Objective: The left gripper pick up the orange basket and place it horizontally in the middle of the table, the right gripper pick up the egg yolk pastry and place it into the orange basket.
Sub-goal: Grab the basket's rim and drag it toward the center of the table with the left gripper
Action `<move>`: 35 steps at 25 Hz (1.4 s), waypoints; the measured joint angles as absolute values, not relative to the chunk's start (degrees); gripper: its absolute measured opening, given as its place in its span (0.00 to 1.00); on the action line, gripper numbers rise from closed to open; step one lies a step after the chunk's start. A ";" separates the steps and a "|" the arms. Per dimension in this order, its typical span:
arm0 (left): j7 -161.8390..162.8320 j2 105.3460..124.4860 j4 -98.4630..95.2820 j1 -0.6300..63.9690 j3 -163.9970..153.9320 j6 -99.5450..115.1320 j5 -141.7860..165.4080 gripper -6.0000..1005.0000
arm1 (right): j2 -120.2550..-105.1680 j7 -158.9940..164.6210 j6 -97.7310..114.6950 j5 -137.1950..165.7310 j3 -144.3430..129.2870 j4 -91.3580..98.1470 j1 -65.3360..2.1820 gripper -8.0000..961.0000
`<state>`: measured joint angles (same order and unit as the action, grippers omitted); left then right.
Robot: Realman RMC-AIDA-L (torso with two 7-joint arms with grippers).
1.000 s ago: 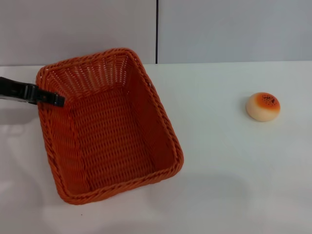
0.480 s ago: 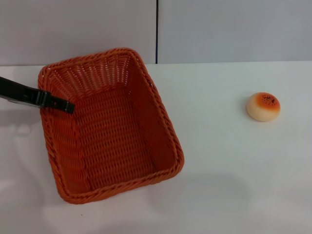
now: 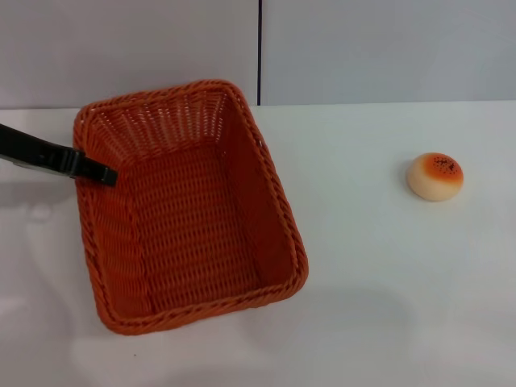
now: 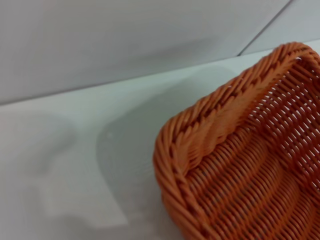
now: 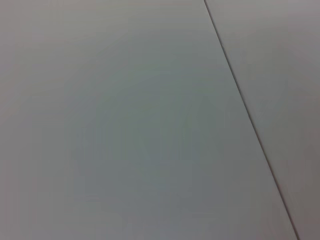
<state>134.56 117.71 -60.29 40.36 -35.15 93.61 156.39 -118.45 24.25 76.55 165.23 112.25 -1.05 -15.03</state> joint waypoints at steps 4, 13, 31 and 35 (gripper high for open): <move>134.56 117.66 -61.48 40.37 -35.16 93.61 156.23 0.61 | -118.35 24.25 75.92 165.23 112.24 -1.05 -15.03 0.86; 134.29 117.63 -62.65 40.41 -35.30 93.81 156.22 0.31 | -118.30 24.26 75.82 165.23 113.02 -1.13 -14.89 0.86; 127.35 114.67 -64.59 44.33 -36.72 102.33 148.35 0.22 | -118.18 24.27 73.33 165.14 113.02 -1.46 -15.48 0.86; 122.38 113.57 -64.24 47.79 -37.65 105.49 146.65 0.21 | -118.07 24.27 72.79 165.14 113.03 -1.51 -15.74 0.86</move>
